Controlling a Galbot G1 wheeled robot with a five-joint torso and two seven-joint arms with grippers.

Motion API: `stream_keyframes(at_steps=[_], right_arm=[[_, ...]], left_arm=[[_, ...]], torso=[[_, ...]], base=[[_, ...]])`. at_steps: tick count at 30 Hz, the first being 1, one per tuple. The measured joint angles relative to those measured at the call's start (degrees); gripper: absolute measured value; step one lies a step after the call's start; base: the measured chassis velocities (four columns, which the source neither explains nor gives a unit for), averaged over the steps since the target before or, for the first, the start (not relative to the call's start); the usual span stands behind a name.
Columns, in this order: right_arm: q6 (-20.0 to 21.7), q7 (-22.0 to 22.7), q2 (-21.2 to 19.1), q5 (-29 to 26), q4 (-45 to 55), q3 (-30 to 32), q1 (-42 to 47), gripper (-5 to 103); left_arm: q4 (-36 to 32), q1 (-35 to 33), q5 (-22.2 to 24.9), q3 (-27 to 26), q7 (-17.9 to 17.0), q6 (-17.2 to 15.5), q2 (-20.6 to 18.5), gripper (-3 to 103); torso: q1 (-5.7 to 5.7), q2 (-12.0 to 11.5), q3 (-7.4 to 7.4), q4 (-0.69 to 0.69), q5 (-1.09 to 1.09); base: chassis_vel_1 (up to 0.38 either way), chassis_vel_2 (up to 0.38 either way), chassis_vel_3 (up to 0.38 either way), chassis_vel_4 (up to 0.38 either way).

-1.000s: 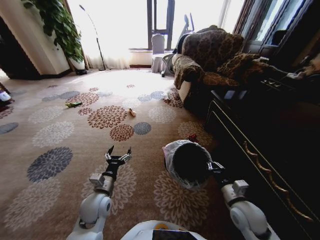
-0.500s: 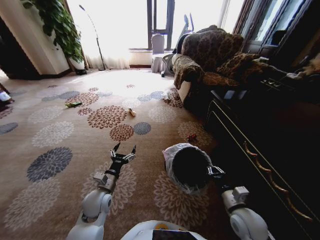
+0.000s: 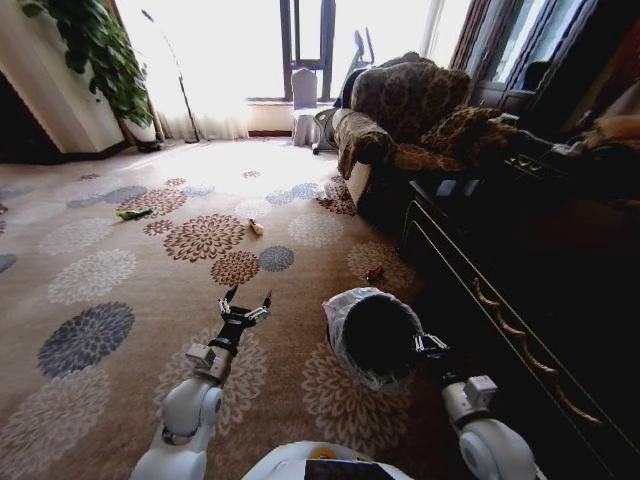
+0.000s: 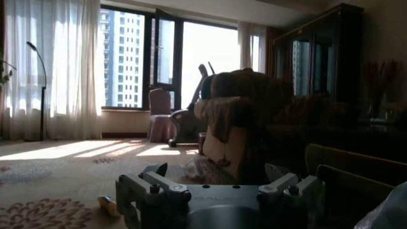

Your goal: Pick up the trash from the ground and place it into the trash bin.

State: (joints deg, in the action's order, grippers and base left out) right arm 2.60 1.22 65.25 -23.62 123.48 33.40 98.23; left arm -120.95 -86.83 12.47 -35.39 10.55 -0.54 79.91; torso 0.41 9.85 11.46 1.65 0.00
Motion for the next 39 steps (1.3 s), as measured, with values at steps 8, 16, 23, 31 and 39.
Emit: stream_keyframes(at_steps=[8,16,23,31,39], right_arm=[[0.0,-0.14,0.66,0.06,0.32,-0.49,0.42,4],[-0.46,-0.18,1.47,0.5,0.45,-0.97,0.94,4],[0.49,-0.42,2.0,1.25,0.53,-1.8,1.4,4],[1.29,-0.85,1.79,2.89,0.57,-3.43,1.02,4],[1.47,-1.18,1.63,3.28,0.18,-3.86,0.6,4]], left_arm=[[0.31,0.06,-0.96,0.04,-0.73,-0.12,-0.21,100],[0.53,0.37,-0.64,0.59,-2.89,0.19,-0.06,100],[0.55,0.41,-0.1,0.63,-3.67,0.72,0.05,100],[0.5,-0.06,-0.61,0.86,-4.1,1.07,0.72,100],[0.5,-0.38,-1.07,1.05,-4.36,1.47,0.9,100]], torso=[[0.07,0.36,0.3,0.0,0.0],[0.08,0.38,0.32,-0.03,0.01],[0.07,0.35,0.29,0.03,0.0],[0.06,0.31,0.27,0.01,0.01],[0.05,0.28,0.25,0.0,0.01]], base=[[-0.085,-0.098,-0.101,-0.1],[-0.131,-0.136,-0.115,-0.126],[-0.055,-0.062,-0.057,-0.044],[0.0,0.0,0.0,0.0],[0.0,0.0,0.0,0.0]])
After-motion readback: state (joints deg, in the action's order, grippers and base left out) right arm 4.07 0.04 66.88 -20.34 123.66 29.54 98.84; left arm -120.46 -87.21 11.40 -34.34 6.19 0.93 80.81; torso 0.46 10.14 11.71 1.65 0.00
